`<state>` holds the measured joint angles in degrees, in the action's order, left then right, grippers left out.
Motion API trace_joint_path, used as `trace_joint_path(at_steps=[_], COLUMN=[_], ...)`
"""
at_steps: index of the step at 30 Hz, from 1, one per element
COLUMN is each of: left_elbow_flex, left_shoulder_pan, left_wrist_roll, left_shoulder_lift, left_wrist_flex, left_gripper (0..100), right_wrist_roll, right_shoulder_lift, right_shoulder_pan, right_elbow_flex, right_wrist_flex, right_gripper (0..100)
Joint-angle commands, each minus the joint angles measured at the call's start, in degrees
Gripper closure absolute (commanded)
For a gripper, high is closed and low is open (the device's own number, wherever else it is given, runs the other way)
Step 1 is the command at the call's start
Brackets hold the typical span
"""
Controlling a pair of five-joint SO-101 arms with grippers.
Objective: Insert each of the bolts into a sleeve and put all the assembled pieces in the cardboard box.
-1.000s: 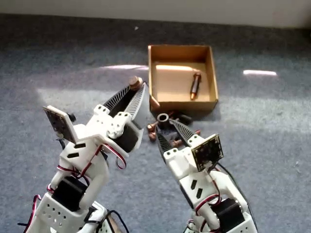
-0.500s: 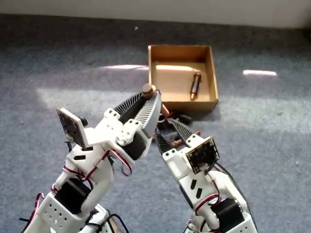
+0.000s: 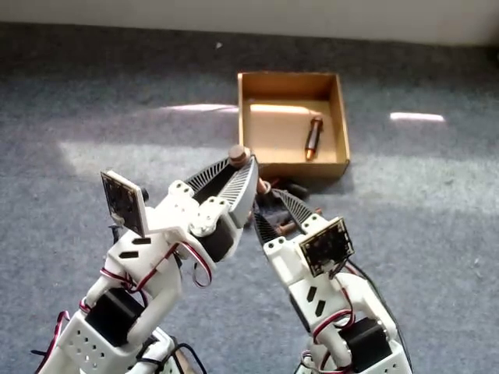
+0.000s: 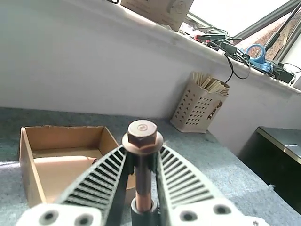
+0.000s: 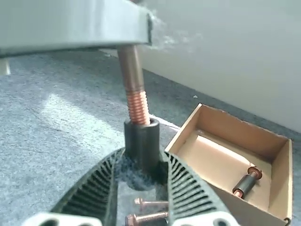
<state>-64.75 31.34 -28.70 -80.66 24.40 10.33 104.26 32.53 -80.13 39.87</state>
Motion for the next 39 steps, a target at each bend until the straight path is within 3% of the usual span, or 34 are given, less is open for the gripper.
trace_joint_path(at_steps=[1,6,16,26,34,39], left_elbow_flex=[0.5,0.4,0.6,0.5,0.9,3.5], left_shoulder_pan=[1.4,1.4,5.2,4.7,4.6,3.7], left_wrist_roll=[0.6,0.6,1.4,5.6,5.9,6.2], left_shoulder_lift=[-3.7,-4.7,4.4,5.3,5.1,5.1], left_wrist_flex=[3.8,8.0,8.2,8.6,15.7,20.1], left_gripper=[99,99,99,99,76,74], right_wrist_roll=[0.4,0.3,0.3,0.3,0.5,0.2], right_shoulder_lift=[0.9,0.9,0.9,0.9,1.0,1.0], right_shoulder_pan=[-1.5,-1.3,-1.4,-1.5,-2.1,-7.8], right_elbow_flex=[0.7,0.7,-1.2,-2.1,-4.9,-8.7], right_wrist_flex=[-2.1,-2.1,-1.9,-1.9,-2.2,-7.5], right_gripper=[99.2,99.2,99.2,99.2,99.2,99.3])
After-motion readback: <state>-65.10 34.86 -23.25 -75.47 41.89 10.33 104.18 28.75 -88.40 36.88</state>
